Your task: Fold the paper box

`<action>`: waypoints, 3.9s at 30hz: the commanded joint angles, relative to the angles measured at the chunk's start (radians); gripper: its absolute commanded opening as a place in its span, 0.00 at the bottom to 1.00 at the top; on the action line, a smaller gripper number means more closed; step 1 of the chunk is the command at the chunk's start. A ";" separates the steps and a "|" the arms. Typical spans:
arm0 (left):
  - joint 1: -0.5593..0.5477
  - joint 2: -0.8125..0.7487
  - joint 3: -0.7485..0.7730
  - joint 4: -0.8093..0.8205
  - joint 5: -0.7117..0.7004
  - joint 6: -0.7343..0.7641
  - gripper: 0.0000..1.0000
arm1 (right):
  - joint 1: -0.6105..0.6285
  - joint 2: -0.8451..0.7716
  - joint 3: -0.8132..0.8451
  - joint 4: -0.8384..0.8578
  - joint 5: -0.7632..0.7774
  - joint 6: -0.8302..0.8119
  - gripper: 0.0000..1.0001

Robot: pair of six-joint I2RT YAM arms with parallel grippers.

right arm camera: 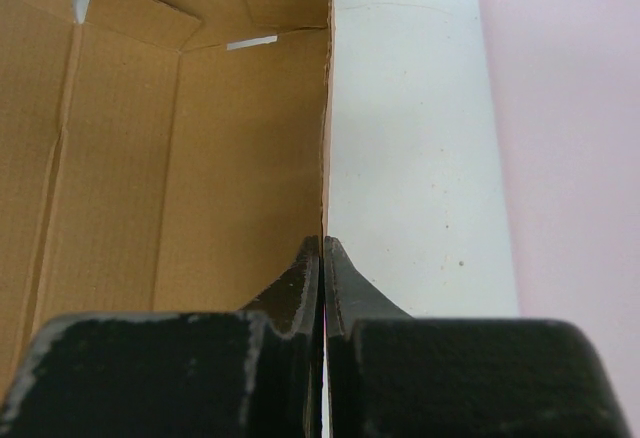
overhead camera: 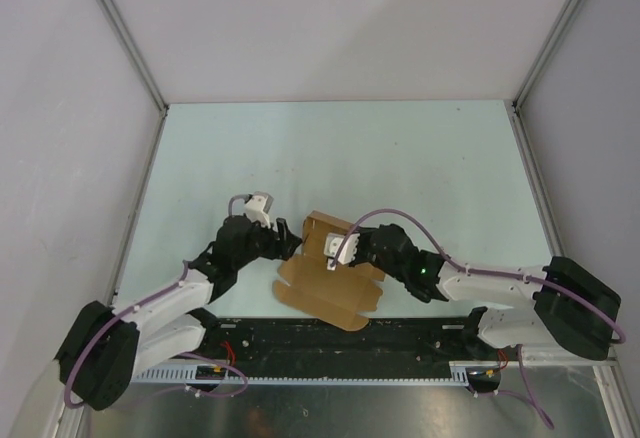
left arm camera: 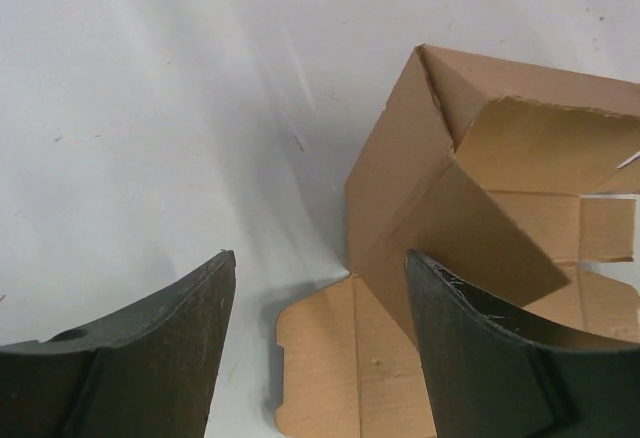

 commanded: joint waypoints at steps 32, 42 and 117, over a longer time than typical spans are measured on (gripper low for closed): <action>-0.140 -0.152 -0.105 0.062 -0.019 -0.018 0.73 | 0.273 0.056 -0.122 0.236 0.346 -0.038 0.00; -0.181 -0.049 -0.063 0.096 -0.153 0.016 0.76 | 0.281 0.011 -0.122 0.191 0.317 -0.031 0.00; -0.362 0.487 -0.275 1.108 -0.281 0.149 0.61 | 0.368 0.039 -0.191 0.182 0.305 0.055 0.20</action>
